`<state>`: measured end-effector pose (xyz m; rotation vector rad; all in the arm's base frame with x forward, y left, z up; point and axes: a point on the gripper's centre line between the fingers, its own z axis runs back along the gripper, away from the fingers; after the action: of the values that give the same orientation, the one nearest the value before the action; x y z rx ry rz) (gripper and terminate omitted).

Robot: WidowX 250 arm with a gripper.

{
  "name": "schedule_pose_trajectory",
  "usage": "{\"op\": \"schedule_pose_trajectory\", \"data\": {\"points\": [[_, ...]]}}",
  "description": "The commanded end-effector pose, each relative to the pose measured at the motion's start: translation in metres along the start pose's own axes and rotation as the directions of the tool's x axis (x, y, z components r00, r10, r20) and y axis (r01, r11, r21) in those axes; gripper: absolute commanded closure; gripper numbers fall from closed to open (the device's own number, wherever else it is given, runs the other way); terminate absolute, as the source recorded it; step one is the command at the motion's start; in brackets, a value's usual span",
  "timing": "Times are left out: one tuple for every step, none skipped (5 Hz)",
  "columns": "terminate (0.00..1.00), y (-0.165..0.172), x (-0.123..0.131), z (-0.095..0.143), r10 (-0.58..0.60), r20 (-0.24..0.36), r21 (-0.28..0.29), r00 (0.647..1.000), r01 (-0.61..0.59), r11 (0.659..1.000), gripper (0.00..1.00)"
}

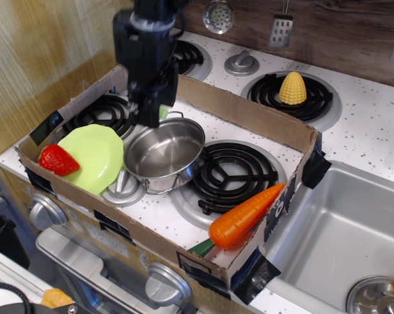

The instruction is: Take broccoli out of pan

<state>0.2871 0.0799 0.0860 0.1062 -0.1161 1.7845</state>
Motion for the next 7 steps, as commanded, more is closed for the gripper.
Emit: {"op": "schedule_pose_trajectory", "data": {"points": [[0.0, -0.057, 0.025, 0.017, -0.237, 0.066, -0.151, 0.969, 0.244, 0.958, 1.0], [0.0, -0.068, 0.03, -0.001, -0.242, 0.053, -0.165, 0.969, 0.248, 0.955, 1.0], [0.0, -0.071, 0.031, -0.014, -0.236, 0.041, -0.172, 0.971, 0.239, 0.955, 1.0], [0.0, -0.082, 0.03, -0.028, -0.255, 0.024, -0.222, 0.967, 0.254, 0.941, 1.0], [0.0, -0.089, 0.025, -0.039, -0.263, -0.01, -0.25, 0.965, 0.252, 0.935, 1.0], [0.0, -0.091, 0.023, -0.045, -0.264, -0.037, -0.277, 0.964, 0.244, 0.929, 0.0], [0.0, -0.09, 0.024, -0.046, -0.267, -0.04, -0.282, 0.963, 0.245, 0.927, 0.0]]}}
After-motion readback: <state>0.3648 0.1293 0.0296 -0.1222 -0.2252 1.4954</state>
